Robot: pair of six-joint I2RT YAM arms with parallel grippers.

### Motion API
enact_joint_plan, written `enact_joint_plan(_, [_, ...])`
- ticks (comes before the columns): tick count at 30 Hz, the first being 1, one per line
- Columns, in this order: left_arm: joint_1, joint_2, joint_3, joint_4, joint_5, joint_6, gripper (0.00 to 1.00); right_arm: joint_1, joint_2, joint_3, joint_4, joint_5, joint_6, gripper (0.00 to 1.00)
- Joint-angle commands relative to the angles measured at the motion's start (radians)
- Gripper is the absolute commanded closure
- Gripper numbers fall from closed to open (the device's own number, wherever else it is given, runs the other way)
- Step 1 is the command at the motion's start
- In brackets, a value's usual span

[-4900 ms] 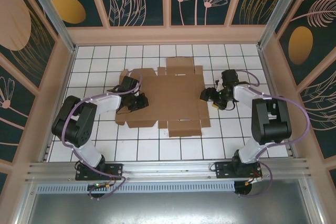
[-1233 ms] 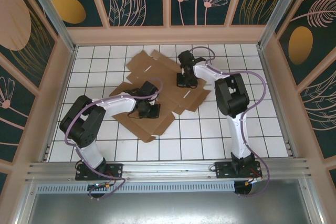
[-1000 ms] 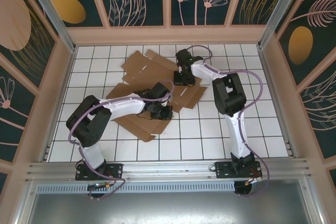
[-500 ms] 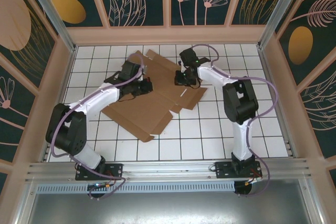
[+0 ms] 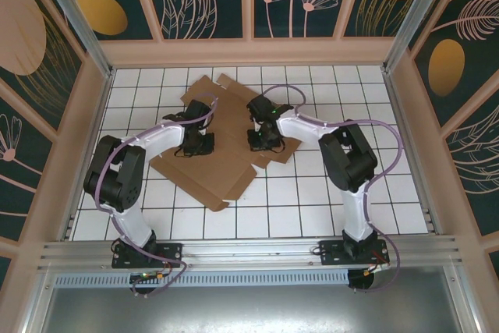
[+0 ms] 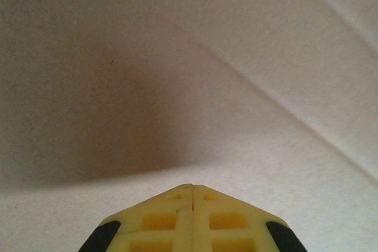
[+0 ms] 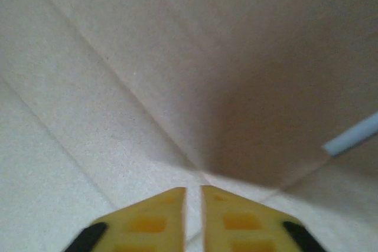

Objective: Fold the paper box

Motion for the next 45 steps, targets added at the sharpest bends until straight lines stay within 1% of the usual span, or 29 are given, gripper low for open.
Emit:
enact_joint_plan(1, [-0.014,0.024,-0.036,-0.061,-0.034,0.063,0.93,-0.022,0.024,-0.063,-0.033,0.094,-0.016,0.94])
enact_joint_plan(4, [-0.051,0.033,-0.072,-0.063,-0.051,0.074,0.92,-0.052,0.01,-0.088,-0.053,0.14,-0.037,0.95])
enact_joint_plan(7, [-0.092,0.035,-0.093,-0.046,-0.037,0.058,0.92,-0.102,-0.019,-0.112,-0.055,0.146,-0.045,0.95])
enact_joint_plan(8, [-0.111,0.039,-0.09,-0.041,-0.027,0.049,0.92,-0.119,-0.028,-0.118,-0.058,0.163,-0.047,0.95])
enact_joint_plan(11, [-0.174,0.054,-0.06,-0.038,0.019,0.023,0.92,-0.174,-0.041,-0.122,-0.064,0.16,-0.06,0.95])
enact_joint_plan(13, [-0.211,0.058,-0.046,-0.028,0.07,-0.002,0.92,-0.194,-0.046,-0.12,-0.064,0.164,-0.069,0.94])
enact_joint_plan(17, [-0.282,0.047,-0.046,0.003,0.174,-0.047,0.92,-0.205,-0.032,-0.111,-0.061,0.155,-0.091,0.93])
enact_joint_plan(19, [-0.318,0.046,-0.044,0.007,0.199,-0.058,0.91,-0.203,-0.024,-0.105,-0.061,0.121,-0.095,0.92])
enact_joint_plan(21, [-0.35,0.052,-0.038,0.005,0.207,-0.066,0.91,-0.195,-0.025,-0.112,-0.058,0.116,-0.093,0.91])
enact_joint_plan(24, [-0.377,0.052,-0.058,0.036,0.246,-0.09,0.9,-0.176,-0.039,-0.143,-0.046,0.104,-0.092,0.91])
enact_joint_plan(26, [-0.386,0.054,-0.078,0.051,0.248,-0.098,0.9,-0.165,-0.05,-0.166,-0.04,0.106,-0.089,0.9])
enact_joint_plan(29, [-0.386,0.052,-0.101,0.051,0.214,-0.097,0.91,-0.158,-0.072,-0.205,-0.035,0.125,-0.077,0.91])
enact_joint_plan(32, [-0.387,0.03,-0.117,0.056,0.21,-0.104,0.92,-0.16,-0.103,-0.246,-0.027,0.134,-0.065,0.91])
enact_joint_plan(39, [-0.386,-0.002,-0.171,0.109,0.25,-0.141,0.91,-0.16,-0.163,-0.326,0.005,0.127,-0.052,0.9])
enact_joint_plan(41, [-0.387,-0.016,-0.163,0.111,0.25,-0.146,0.9,-0.161,-0.176,-0.327,0.019,0.114,-0.049,0.88])
enact_joint_plan(43, [-0.384,-0.039,-0.137,0.103,0.24,-0.146,0.85,-0.165,-0.191,-0.307,0.032,0.065,-0.064,0.84])
enact_joint_plan(45, [-0.37,-0.059,-0.07,0.099,0.248,-0.149,0.81,-0.168,-0.221,-0.272,0.03,0.044,-0.065,0.8])
